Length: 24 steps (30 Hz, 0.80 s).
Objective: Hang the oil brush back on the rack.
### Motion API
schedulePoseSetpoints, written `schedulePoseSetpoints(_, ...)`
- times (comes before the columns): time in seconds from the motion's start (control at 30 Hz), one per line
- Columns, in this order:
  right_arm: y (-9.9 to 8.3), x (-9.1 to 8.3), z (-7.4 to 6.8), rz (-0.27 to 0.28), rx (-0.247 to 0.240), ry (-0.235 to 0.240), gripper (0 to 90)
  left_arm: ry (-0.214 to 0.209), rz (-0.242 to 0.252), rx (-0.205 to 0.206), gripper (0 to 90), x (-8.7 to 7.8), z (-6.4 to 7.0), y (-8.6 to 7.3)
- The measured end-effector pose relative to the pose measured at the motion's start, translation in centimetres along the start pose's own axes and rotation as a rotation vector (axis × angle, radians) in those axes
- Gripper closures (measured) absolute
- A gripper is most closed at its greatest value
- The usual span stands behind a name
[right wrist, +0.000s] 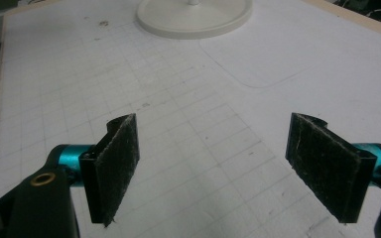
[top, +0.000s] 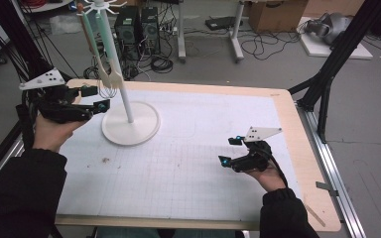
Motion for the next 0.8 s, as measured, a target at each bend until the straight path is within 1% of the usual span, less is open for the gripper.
schedulePoseSetpoints(0.03, 0.0, 0.0, 0.0, 0.002, 0.001, 0.000, 19.9, 0.010, -0.006, 0.006, 23.7, 0.1, 0.1, -0.1)
schedulePoseSetpoints(0.07, 0.0, 0.0, 0.0, 0.004, 0.000, -0.003, 19.9, 0.010, -0.019, 0.016, 23.1, 0.2, 0.1, -0.3)
schedulePoseSetpoints(0.1, 0.0, 0.0, 0.0, 0.003, 0.000, -0.003, 19.8, 0.001, -0.022, 0.014, 20.5, 0.3, 0.2, -0.4)
schedulePoseSetpoints(0.13, 0.0, -0.1, 0.0, 0.005, 0.002, -0.004, 19.7, 0.002, -0.029, 0.018, 19.4, 0.3, 0.2, -0.6)
schedulePoseSetpoints(0.17, -0.1, -0.1, 0.0, 0.004, 0.007, -0.006, 19.6, 0.005, -0.031, 0.015, 18.8, 0.3, 0.2, -0.7)
schedulePoseSetpoints(0.23, -0.1, -0.1, 0.1, 0.007, 0.007, -0.009, 19.6, 0.002, -0.047, 0.002, 14.1, 0.4, 0.1, -1.1)
schedulePoseSetpoints(0.27, -0.1, -0.1, 0.2, 0.008, 0.005, -0.012, 19.6, 0.011, -0.057, 0.007, 13.7, 0.4, 0.1, -1.3)
schedulePoseSetpoints(0.3, -0.1, -0.1, 0.1, 0.008, 0.005, -0.012, 19.6, 0.012, -0.063, 0.011, 12.8, 0.4, 0.2, -1.5)
schedulePoseSetpoints(0.37, -0.1, -0.1, 0.1, 0.006, 0.003, -0.016, 19.6, 0.025, -0.074, 0.009, 11.8, 0.4, 0.2, -1.9)
schedulePoseSetpoints(0.43, -0.1, -0.2, 0.1, 0.007, 0.007, -0.016, 19.6, 0.036, -0.084, 0.001, 6.9, 0.5, 0.2, -2.3)
schedulePoseSetpoints(0.5, -0.2, -0.2, 0.2, 0.008, 0.007, -0.017, 19.5, 0.024, -0.088, 0.003, 6.1, 0.5, 0.4, -3.0)
schedulePoseSetpoints(0.53, -0.2, -0.2, 0.2, 0.008, 0.016, -0.014, 19.4, 0.029, -0.097, 0.009, 5.2, 0.6, 0.5, -3.3)
schedulePoseSetpoints(0.57, -0.2, -0.2, 0.2, 0.009, 0.013, -0.014, 19.3, 0.036, -0.109, 0.010, 4.2, 0.7, 0.6, -3.7)
schedulePoseSetpoints(0.67, -0.3, -0.2, 0.3, 0.009, 0.022, -0.017, 18.8, 0.030, -0.116, 0.013, 3.2, 1.0, 0.9, -4.7)
schedulePoseSetpoints(0.73, -0.3, -0.2, 0.3, 0.008, 0.020, -0.021, 18.8, 0.022, -0.116, 0.004, 3.2, 1.3, 1.0, -5.2)
schedulePoseSetpoints(0.8, -0.3, -0.2, 0.3, 0.009, 0.019, -0.024, 18.8, 0.022, -0.121, 0.009, 3.2, 1.6, 1.2, -5.6)
Point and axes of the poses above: each handheld gripper's, and its own axes: x roughly forward along the jaws, y roughly out of its top, z roughly to its right, the point moved 4 cm from there along x, roughly forward along the jaws, and after that the axes turned 15 degrees about -z, right-handed, at the moved point
